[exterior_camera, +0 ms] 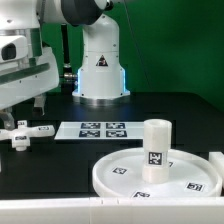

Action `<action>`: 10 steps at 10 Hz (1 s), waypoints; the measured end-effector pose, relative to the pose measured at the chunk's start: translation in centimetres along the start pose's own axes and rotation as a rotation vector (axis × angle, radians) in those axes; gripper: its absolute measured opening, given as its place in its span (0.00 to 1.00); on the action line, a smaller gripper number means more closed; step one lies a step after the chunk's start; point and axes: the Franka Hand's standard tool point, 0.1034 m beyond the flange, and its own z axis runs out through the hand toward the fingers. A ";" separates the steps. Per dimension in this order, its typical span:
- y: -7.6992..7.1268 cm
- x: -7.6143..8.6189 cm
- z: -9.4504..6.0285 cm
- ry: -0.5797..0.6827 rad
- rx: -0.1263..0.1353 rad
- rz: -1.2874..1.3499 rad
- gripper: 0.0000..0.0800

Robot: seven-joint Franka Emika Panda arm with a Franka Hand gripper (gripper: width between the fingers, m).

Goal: Assemble round table

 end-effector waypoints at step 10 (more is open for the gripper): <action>-0.6 -2.2 1.3 -0.005 0.017 -0.011 0.81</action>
Offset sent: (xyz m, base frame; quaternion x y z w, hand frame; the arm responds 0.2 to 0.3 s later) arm 0.0000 0.0000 0.0000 0.0000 0.0000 0.0000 1.0000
